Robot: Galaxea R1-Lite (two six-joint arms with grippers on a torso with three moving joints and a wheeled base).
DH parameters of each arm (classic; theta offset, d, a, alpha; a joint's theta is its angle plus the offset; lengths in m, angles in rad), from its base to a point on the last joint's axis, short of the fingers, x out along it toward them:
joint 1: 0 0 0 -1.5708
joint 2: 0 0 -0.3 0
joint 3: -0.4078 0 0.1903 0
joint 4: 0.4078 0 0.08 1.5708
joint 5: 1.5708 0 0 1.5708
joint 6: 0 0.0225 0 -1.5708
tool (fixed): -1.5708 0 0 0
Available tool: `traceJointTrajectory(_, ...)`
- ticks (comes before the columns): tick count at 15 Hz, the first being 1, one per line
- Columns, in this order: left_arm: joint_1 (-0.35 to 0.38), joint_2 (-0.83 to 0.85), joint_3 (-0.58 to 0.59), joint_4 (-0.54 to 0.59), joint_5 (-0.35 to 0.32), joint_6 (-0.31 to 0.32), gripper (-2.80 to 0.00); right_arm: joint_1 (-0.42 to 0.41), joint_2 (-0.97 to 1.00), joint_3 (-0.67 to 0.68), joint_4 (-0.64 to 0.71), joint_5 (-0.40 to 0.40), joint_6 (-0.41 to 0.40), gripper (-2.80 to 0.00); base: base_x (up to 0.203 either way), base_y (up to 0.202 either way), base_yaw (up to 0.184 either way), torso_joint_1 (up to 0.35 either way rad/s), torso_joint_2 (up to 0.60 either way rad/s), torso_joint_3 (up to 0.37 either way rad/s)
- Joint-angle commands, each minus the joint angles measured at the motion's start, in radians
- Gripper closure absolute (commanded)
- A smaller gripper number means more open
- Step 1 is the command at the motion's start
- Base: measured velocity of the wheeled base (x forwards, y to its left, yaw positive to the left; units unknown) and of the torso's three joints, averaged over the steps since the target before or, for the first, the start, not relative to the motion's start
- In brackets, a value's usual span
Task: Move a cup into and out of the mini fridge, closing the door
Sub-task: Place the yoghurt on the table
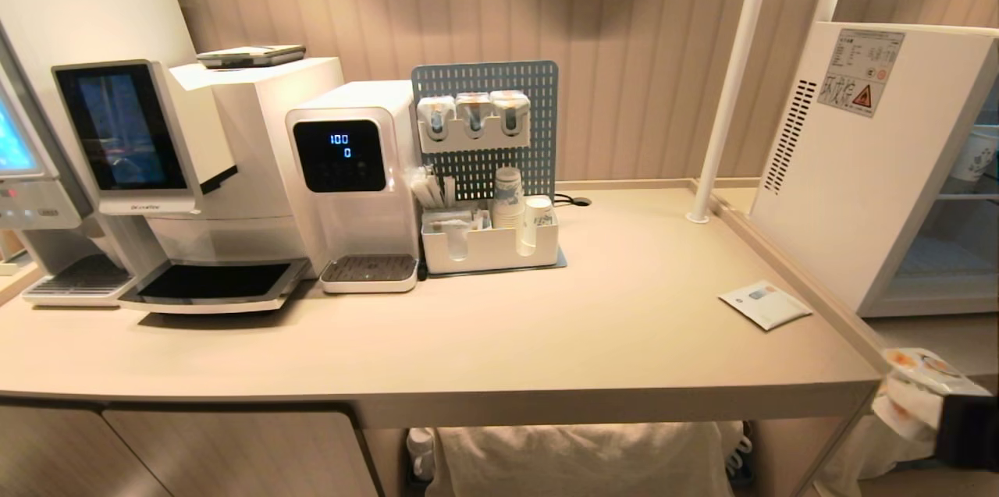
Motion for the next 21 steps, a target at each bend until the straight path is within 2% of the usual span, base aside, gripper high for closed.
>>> traceJointTrajectory(1, 0.000, 0.000, 0.002, 0.000, 0.000, 0.000, 0.00, -0.009, 0.547, -0.006, -0.405, -0.032, -0.006, 0.00, 0.000, 0.000, 0.000, 0.000, 0.00, 0.000)
traceJointTrajectory(3, 0.000, 0.000, 0.002, 0.000, 0.000, 0.000, 0.00, -0.029, 0.855, -0.032, -0.706, -0.084, -0.040, 0.00, 0.000, 0.000, 0.000, 0.000, 0.00, 0.000)
traceJointTrajectory(5, 0.000, 0.000, 0.002, 0.000, 0.000, 0.000, 0.00, -0.072, 1.057, -0.120, -0.929, -0.140, -0.070, 0.00, 0.000, 0.000, 0.000, 0.000, 0.00, 0.000)
traceJointTrajectory(6, 0.000, 0.000, 0.002, 0.000, 0.000, 0.000, 0.00, -0.102, 1.114, -0.211, -0.995, -0.163, -0.085, 0.00, 0.000, 0.000, 0.000, 0.000, 0.00, 0.000)
traceJointTrajectory(9, 0.000, 0.000, 0.002, 0.000, 0.000, 0.000, 0.00, -0.155, 1.232, -0.414, -1.099, -0.253, -0.111, 0.00, 0.000, 0.000, 0.000, 0.000, 0.00, 0.000)
traceJointTrajectory(13, 0.000, 0.000, 0.002, 0.000, 0.000, 0.000, 0.00, -0.149, 1.245, -0.439, -1.108, -0.277, -0.137, 0.00, 0.000, 0.000, 0.000, 0.000, 0.00, 0.000)
traceJointTrajectory(14, 0.000, 0.000, 0.002, 0.000, 0.000, 0.000, 0.00, -0.146, 1.245, -0.440, -1.106, -0.282, -0.149, -2.26, 0.000, 0.000, 0.000, 0.000, 0.00, 0.000)
traceJointTrajectory(15, 0.000, 0.000, 0.002, 0.000, 0.000, 0.000, 0.00, -0.139, 1.245, -0.447, -1.102, -0.298, -0.160, -2.80, 0.000, 0.000, 0.000, 0.000, 0.00, 0.000)
traceJointTrajectory(21, 0.000, 0.000, 0.002, 0.000, 0.000, 0.000, 0.00, -0.132, 1.248, -0.451, -1.099, -0.309, -0.163, -2.80, 0.000, 0.000, 0.000, 0.000, 0.00, 0.000)
